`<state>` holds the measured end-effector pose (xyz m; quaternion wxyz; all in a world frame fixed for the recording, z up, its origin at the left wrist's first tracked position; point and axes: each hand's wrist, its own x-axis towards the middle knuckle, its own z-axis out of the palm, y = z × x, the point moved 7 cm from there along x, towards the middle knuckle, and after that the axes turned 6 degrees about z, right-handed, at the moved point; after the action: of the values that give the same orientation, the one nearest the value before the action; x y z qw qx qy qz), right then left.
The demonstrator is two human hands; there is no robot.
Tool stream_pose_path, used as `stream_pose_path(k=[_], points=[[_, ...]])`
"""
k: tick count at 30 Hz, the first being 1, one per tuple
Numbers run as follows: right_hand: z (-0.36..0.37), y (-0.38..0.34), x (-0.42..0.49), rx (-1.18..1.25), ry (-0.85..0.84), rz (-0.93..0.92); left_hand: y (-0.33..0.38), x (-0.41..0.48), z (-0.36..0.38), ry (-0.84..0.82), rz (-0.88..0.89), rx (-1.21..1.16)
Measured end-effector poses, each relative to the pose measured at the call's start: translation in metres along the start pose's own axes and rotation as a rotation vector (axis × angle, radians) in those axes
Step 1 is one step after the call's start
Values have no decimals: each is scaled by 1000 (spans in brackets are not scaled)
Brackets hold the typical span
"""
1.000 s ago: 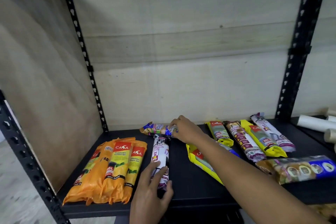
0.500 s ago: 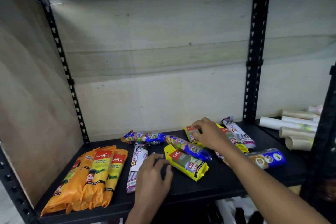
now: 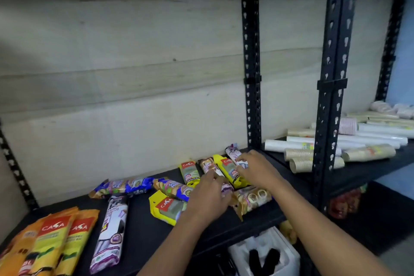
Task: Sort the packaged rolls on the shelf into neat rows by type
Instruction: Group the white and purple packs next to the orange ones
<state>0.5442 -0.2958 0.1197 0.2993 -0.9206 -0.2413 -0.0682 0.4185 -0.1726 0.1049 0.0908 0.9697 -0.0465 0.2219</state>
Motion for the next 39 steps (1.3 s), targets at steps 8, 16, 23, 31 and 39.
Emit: stream_pose_path(k=[8, 16, 23, 31, 39], points=[[29, 47, 28, -211, -225, 59, -5, 26, 44, -311, -35, 110], [52, 60, 51, -349, -406, 32, -7, 30, 68, -493, -105, 58], [53, 60, 56, -347, -359, 3, -4, 32, 64, -447, -78, 95], [30, 53, 52, -328, -304, -15, -1, 32, 40, -215, -25, 143], [5, 30, 33, -153, -76, -20, -2, 15, 12, -46, -21, 86]])
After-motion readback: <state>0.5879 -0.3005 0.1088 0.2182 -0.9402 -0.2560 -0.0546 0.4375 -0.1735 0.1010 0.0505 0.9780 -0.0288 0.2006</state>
